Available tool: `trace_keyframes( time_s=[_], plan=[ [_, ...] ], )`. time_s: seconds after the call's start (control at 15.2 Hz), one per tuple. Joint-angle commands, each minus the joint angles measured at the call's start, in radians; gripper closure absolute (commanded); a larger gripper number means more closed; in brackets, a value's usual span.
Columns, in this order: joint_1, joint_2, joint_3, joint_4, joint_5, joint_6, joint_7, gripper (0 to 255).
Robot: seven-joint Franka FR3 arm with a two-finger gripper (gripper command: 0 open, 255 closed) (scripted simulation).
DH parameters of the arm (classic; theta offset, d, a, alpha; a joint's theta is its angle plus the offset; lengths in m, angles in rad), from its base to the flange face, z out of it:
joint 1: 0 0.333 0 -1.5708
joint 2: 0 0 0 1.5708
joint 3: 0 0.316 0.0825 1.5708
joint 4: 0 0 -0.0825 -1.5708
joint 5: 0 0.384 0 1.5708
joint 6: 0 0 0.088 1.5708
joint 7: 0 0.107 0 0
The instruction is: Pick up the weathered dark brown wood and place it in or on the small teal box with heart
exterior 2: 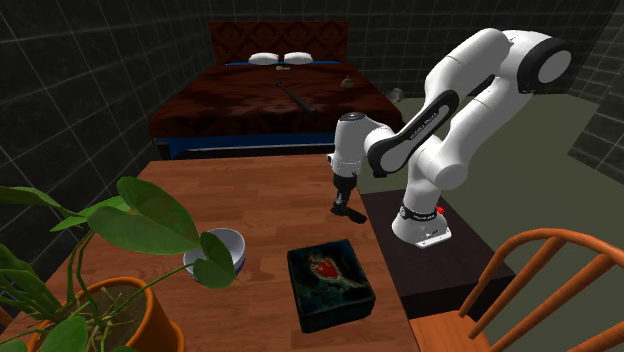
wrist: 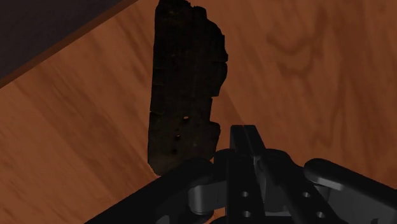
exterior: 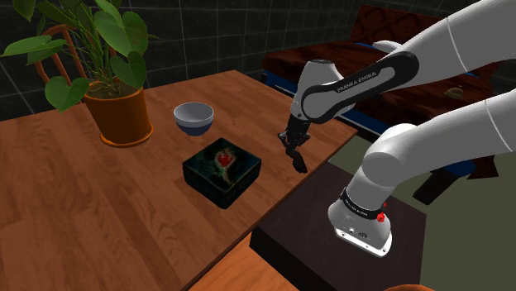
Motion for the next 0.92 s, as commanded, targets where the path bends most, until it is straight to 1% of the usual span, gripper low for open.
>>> trace_keyframes(
  time_s=[0.0,0.07,0.13,0.33,0.86],
  plan=[
    [0.000,0.000,0.000,0.000,0.000,0.000,0.000,255],
    [0.000,0.000,0.000,0.000,0.000,0.000,0.000,255],
    [0.000,0.000,0.000,0.000,0.000,0.000,0.000,0],
    [-0.124,0.100,0.009,0.120,-0.095,-0.169,0.070,0],
    [-0.123,0.201,0.016,0.068,-0.091,-0.015,0.071,0]
  ],
)
